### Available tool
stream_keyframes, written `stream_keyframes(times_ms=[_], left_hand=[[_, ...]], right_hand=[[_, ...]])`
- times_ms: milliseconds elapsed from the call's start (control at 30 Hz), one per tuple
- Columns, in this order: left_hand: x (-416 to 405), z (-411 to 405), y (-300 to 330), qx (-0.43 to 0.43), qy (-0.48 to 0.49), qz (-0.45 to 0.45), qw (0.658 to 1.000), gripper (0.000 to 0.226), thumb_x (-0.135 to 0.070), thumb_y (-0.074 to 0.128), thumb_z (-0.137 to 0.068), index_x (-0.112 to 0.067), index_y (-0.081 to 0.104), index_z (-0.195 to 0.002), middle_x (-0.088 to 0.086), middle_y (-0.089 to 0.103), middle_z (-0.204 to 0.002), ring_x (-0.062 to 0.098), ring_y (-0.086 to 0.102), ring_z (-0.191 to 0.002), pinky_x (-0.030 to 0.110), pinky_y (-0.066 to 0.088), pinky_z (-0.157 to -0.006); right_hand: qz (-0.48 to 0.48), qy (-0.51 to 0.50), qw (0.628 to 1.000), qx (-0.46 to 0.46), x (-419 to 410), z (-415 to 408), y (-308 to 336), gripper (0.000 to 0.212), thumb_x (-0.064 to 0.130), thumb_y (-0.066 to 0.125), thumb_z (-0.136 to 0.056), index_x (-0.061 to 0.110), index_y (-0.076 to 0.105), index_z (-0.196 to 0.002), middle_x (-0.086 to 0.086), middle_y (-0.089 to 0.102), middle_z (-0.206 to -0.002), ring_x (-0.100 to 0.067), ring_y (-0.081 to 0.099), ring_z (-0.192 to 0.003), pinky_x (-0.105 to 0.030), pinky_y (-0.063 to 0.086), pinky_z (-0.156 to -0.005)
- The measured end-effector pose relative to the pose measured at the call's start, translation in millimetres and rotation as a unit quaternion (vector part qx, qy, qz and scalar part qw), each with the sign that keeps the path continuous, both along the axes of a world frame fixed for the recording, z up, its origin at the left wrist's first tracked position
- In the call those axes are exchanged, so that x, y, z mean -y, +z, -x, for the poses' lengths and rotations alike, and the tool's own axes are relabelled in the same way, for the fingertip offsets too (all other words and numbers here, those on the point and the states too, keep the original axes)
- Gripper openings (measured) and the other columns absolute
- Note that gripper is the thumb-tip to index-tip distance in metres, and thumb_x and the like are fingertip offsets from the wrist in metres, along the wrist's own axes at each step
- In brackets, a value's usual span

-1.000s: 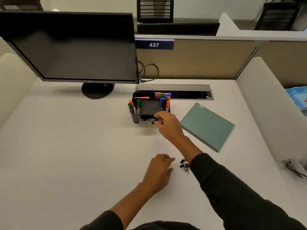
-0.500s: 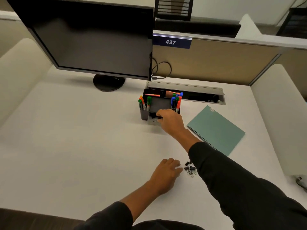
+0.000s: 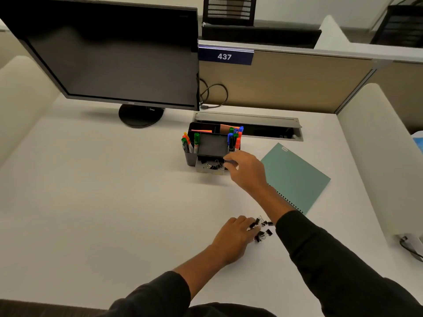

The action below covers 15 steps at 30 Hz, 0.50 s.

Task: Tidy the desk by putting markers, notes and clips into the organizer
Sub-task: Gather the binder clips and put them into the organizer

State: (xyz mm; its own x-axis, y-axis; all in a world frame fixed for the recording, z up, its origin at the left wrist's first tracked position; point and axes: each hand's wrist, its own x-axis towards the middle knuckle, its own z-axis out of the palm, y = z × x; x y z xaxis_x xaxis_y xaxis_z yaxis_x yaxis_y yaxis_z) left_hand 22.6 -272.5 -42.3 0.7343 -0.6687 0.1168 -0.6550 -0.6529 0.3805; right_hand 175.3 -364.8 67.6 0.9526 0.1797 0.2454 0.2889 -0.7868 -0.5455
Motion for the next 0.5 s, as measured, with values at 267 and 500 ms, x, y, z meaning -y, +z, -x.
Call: stream_keyframes(times_ms=[267,500], left_hand=[[6,-11,4,0.004,0.014,-0.025,1.000,0.020,-0.010,0.074,-0.086,-0.020,0.072,-0.103,0.003,0.066,-0.115,0.024,0.061,-0.094,0.036,0.048,-0.071],[8,-20,6,-0.036,0.040,-0.017,0.998,0.019,-0.002,0.070,-0.086,-0.015,0.071,-0.101,0.003,0.062,-0.092,0.025,0.059,-0.075,0.038,0.047,-0.060]], right_hand=[[-0.041,-0.100,0.994,-0.010,73,65,-14,0.016,0.025,0.078,-0.090,0.024,0.077,-0.105,0.011,0.075,-0.101,-0.007,0.065,-0.075,-0.031,0.060,-0.068],[-0.054,-0.148,0.987,-0.045,102,122,-37,0.013,0.019,0.080,-0.087,0.024,0.077,-0.100,0.014,0.073,-0.097,-0.005,0.066,-0.075,-0.033,0.060,-0.063]])
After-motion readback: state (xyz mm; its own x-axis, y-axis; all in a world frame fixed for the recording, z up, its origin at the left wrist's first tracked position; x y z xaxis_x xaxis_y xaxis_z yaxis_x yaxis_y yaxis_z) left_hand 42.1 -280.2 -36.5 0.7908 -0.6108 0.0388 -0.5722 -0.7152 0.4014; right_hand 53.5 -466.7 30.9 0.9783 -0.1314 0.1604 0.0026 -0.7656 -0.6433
